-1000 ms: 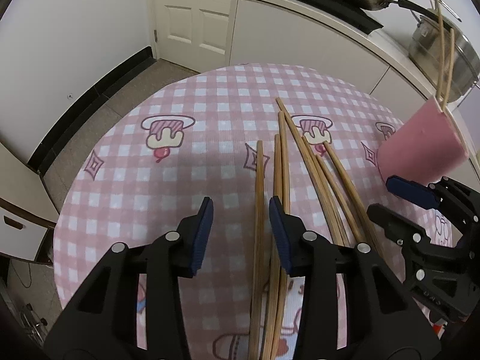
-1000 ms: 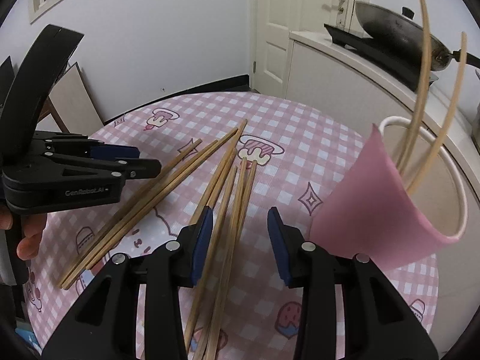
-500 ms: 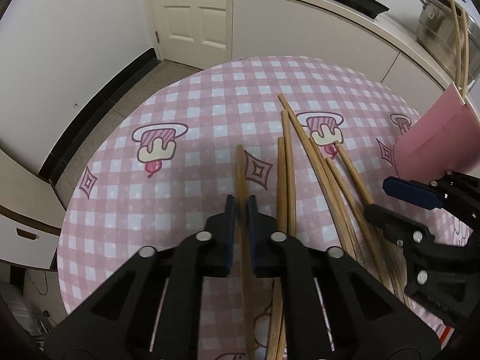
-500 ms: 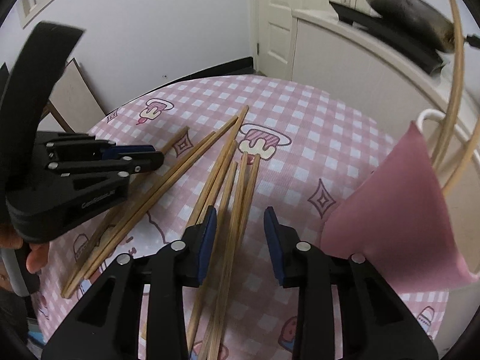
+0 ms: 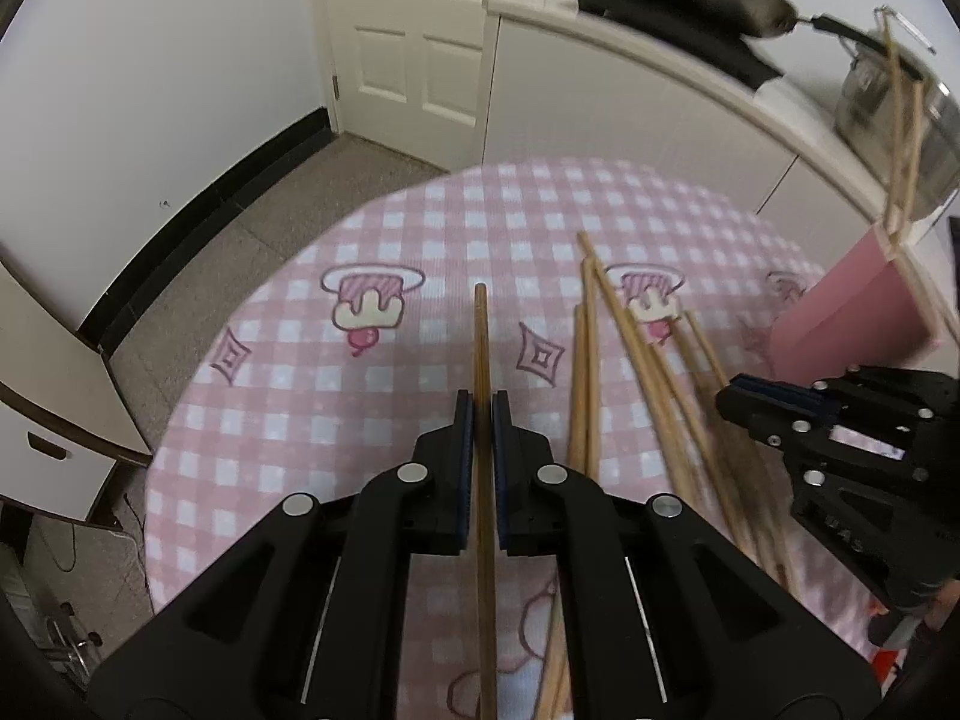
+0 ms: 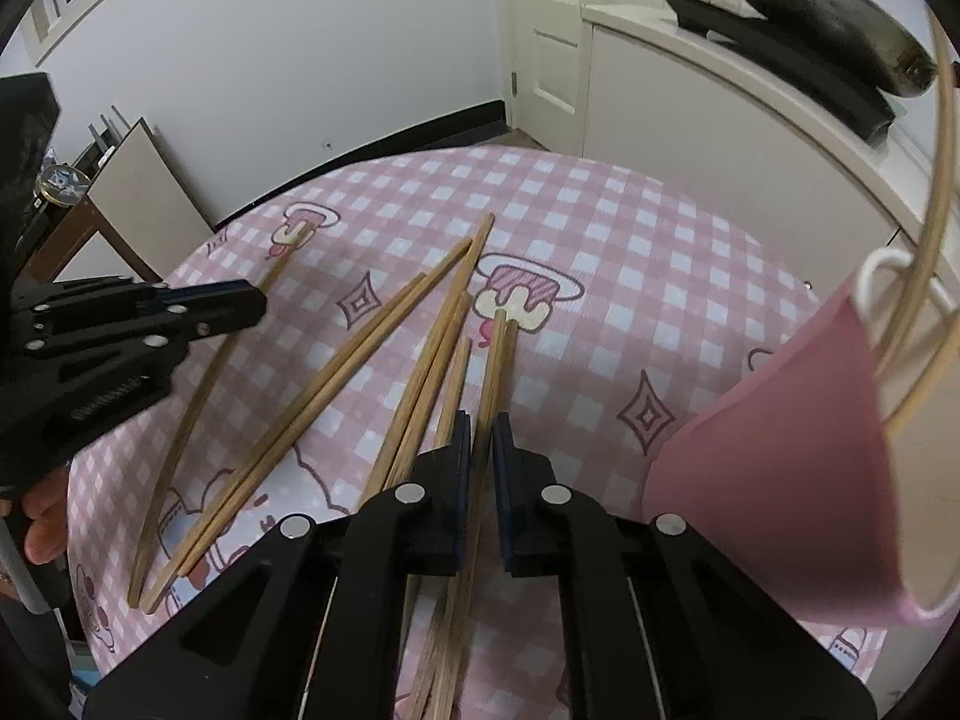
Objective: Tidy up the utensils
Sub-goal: 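Raise the chopstick in the left tool above the cup while the right tool carries its own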
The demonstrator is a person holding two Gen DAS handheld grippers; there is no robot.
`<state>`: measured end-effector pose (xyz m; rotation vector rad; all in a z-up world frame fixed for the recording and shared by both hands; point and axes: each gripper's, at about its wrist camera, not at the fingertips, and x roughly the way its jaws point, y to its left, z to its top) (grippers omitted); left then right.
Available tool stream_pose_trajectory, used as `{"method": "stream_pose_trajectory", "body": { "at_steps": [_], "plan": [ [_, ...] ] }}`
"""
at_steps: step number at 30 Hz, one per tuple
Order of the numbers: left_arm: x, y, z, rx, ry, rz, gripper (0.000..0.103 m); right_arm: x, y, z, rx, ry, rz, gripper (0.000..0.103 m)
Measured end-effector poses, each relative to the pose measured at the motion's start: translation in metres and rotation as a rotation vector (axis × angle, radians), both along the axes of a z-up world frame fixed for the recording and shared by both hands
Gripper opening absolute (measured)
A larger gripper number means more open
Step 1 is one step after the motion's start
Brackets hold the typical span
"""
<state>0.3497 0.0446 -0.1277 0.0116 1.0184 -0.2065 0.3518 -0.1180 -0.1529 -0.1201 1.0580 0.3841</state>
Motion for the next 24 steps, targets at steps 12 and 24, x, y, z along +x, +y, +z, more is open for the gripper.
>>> {"method": "stream_pose_trajectory", "body": {
  "at_steps": [12,24],
  "plan": [
    [-0.054,-0.017,0.079,-0.050,-0.161,-0.059,0.006,-0.036,-0.005,0.067,0.082,-0.145,0.024,0.004],
    [-0.109,-0.043,0.150,-0.097,-0.332,-0.103,0.006,-0.091,-0.024,0.135,0.137,-0.321,0.041,0.004]
  ]
}}
